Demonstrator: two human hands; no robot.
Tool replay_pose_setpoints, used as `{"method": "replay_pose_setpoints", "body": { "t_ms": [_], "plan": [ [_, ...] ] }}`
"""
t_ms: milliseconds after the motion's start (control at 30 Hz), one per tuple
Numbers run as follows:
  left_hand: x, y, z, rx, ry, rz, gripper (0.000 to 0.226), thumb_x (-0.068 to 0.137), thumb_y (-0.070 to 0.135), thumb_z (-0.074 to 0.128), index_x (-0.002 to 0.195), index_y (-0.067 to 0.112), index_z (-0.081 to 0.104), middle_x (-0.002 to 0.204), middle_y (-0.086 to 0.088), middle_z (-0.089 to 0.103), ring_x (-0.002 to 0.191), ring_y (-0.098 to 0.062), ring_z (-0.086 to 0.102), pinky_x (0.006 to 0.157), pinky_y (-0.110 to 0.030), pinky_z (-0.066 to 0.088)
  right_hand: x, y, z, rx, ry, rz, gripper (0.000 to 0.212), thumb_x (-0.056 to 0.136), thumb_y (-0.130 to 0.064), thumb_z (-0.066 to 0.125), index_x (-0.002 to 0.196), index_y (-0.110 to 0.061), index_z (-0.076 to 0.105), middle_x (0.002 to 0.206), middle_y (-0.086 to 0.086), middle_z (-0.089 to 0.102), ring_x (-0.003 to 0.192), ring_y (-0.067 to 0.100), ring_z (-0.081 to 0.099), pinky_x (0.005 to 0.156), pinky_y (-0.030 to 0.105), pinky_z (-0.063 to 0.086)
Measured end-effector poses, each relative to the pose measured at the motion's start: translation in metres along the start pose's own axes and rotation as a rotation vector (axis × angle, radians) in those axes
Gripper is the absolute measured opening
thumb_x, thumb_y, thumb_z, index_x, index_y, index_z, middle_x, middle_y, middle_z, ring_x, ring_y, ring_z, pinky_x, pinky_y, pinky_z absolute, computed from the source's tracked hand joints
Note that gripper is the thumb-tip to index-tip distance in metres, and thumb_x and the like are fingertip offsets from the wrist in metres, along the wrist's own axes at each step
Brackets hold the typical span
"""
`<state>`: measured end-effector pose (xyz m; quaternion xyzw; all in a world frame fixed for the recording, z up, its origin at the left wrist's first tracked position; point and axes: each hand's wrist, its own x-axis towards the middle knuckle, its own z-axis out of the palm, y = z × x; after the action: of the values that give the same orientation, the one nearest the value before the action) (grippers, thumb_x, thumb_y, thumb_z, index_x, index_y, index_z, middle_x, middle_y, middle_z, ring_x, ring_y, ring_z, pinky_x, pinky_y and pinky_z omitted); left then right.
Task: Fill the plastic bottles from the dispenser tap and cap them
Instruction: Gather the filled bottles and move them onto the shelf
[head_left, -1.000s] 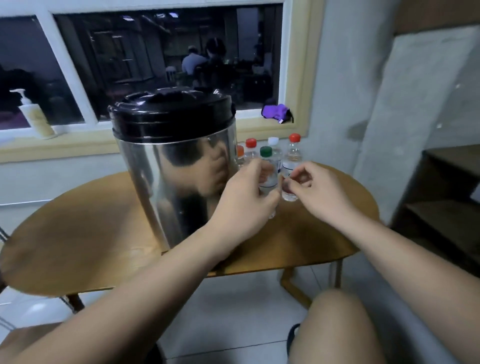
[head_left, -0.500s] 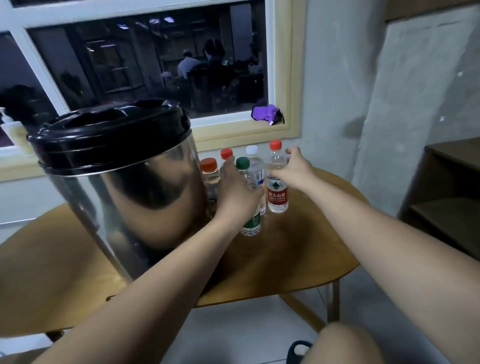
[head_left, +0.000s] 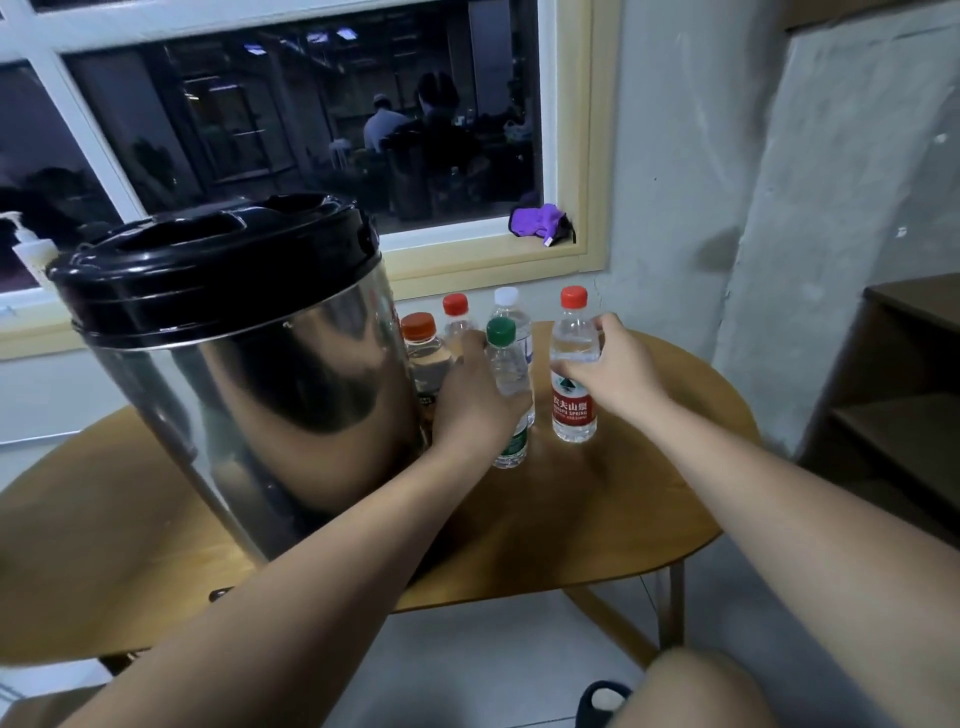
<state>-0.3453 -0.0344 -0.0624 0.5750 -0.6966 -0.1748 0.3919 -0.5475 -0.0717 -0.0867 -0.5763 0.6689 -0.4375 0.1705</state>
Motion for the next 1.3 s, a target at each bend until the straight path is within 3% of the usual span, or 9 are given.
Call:
{"method": "replay_pose_setpoints", "body": {
  "t_ms": [200,300,433,533,600,700,967,1200,1300],
  "plan": [
    [-0.041,0.005,-0.025,0.018,-0.017,0.175,0.081,0.086,0.030,0.090,0.149,0.024,0.039,0.125,0.005,0.073,0.105,-0.013,0.070,0.076,-0.029,0.058,-0.052,-0.006,-0.029,-0.012,-0.018,-0.033,0.064,0.079,-0.052,0.093,0.128,-0.031,0.057,0.118,-0.008,0.075,0.098,0.015,0.074,0.083,0.047,0.066],
    [-0.068,0.014,-0.053,-0.064,-0.048,0.227,0.080,0.085,0.034,0.091,0.148,0.029,0.041,0.125,0.010,0.075,0.103,-0.008,0.074,0.081,-0.032,0.066,-0.083,-0.023,-0.048,-0.010,-0.020,-0.062,0.063,0.077,-0.054,0.093,0.125,-0.032,0.057,0.111,-0.015,0.072,0.095,0.009,0.072,0.076,0.038,0.063],
    [-0.104,0.033,-0.104,-0.184,-0.078,0.248,0.070,0.083,0.032,0.094,0.137,0.034,0.049,0.123,0.017,0.077,0.105,0.001,0.074,0.082,-0.021,0.063,-0.126,-0.065,-0.072,-0.039,-0.055,-0.141,0.062,0.079,-0.056,0.091,0.125,-0.037,0.054,0.101,-0.028,0.061,0.084,-0.008,0.060,0.063,0.018,0.046],
    [-0.127,0.041,-0.148,-0.255,-0.057,0.235,0.065,0.080,0.031,0.097,0.129,0.034,0.055,0.112,0.024,0.078,0.101,0.011,0.072,0.076,-0.008,0.055,-0.157,-0.100,-0.082,-0.013,-0.105,-0.217,0.065,0.076,-0.059,0.092,0.127,-0.036,0.059,0.108,-0.024,0.068,0.090,-0.007,0.065,0.065,0.018,0.050],
    [-0.140,0.040,-0.179,-0.245,-0.030,0.233,0.063,0.080,0.040,0.096,0.128,0.035,0.056,0.110,0.024,0.078,0.100,0.012,0.072,0.076,-0.010,0.057,-0.175,-0.126,-0.084,0.006,-0.136,-0.262,0.062,0.076,-0.059,0.092,0.124,-0.038,0.061,0.111,-0.022,0.073,0.092,-0.005,0.069,0.068,0.020,0.056],
    [-0.158,0.029,-0.225,-0.242,0.010,0.208,0.059,0.080,0.047,0.094,0.126,0.038,0.057,0.113,0.022,0.079,0.103,0.004,0.074,0.088,-0.032,0.065,-0.199,-0.163,-0.077,0.057,-0.186,-0.334,0.057,0.075,-0.059,0.093,0.121,-0.040,0.065,0.113,-0.021,0.076,0.093,-0.003,0.074,0.077,0.029,0.065],
    [-0.206,-0.041,-0.337,-0.128,0.184,0.112,0.062,0.081,0.051,0.092,0.132,0.046,0.059,0.106,0.016,0.080,0.098,0.001,0.075,0.087,-0.038,0.065,-0.244,-0.263,-0.008,0.191,-0.381,-0.498,0.059,0.073,-0.066,0.091,0.117,-0.039,0.063,0.112,-0.015,0.079,0.097,0.006,0.077,0.085,0.045,0.066],
    [-0.235,-0.145,-0.416,-0.060,0.427,-0.066,0.063,0.081,0.045,0.092,0.134,0.044,0.059,0.104,0.013,0.077,0.091,0.007,0.071,0.080,-0.026,0.062,-0.273,-0.350,0.099,0.239,-0.561,-0.592,0.055,0.074,-0.055,0.094,0.118,-0.037,0.066,0.112,-0.018,0.079,0.099,0.001,0.076,0.088,0.038,0.065],
    [-0.244,-0.197,-0.442,-0.009,0.539,-0.148,0.063,0.081,0.044,0.093,0.133,0.045,0.058,0.106,0.018,0.074,0.091,0.006,0.069,0.080,-0.031,0.062,-0.287,-0.380,0.154,0.248,-0.642,-0.620,0.054,0.076,-0.051,0.095,0.116,-0.038,0.063,0.109,-0.016,0.078,0.093,-0.003,0.074,0.081,0.027,0.063]
  ]
}}
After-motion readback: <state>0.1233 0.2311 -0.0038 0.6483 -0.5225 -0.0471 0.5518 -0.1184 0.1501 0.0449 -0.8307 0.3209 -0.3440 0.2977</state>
